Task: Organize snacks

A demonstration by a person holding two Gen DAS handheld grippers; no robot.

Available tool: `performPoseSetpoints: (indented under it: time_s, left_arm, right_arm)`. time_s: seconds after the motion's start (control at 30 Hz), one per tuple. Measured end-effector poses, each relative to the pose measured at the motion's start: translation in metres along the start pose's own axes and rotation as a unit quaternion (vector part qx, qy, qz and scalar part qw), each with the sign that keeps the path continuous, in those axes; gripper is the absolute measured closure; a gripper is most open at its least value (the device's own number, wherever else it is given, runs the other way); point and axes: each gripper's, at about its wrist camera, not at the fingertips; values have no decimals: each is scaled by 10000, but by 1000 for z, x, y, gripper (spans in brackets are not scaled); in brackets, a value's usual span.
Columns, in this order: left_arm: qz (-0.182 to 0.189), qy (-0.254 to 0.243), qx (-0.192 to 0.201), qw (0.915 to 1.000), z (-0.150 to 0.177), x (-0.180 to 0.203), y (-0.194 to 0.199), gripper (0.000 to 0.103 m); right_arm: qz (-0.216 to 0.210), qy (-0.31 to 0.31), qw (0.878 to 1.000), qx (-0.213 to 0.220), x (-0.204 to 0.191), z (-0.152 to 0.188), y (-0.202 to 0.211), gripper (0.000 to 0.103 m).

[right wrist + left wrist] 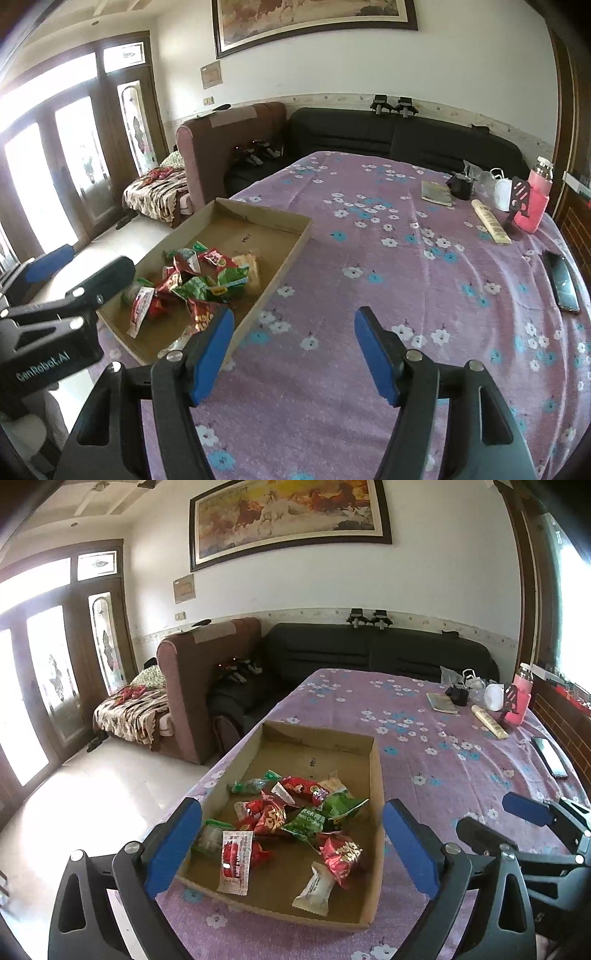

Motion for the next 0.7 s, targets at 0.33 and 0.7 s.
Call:
performPoseSetpoints:
  time_s: [0.33, 0.7]
  left_arm:
    - [-562, -113, 612, 9965, -2, -1, 26, 1]
    - [-1275, -12, 949, 9873, 6, -2, 39, 1]
  right_arm:
    - [-171, 192, 9996, -107, -18, 10, -1, 33]
    - [-278, 350, 9989, -117, -31, 15, -1, 33]
Point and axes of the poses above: each gripper's, at about its wrist camera, not at the fingertips, and y roughly against the way its jaws point, x to its right, z to its underside, and after that the axes turned 15 degrees about z, right-handed
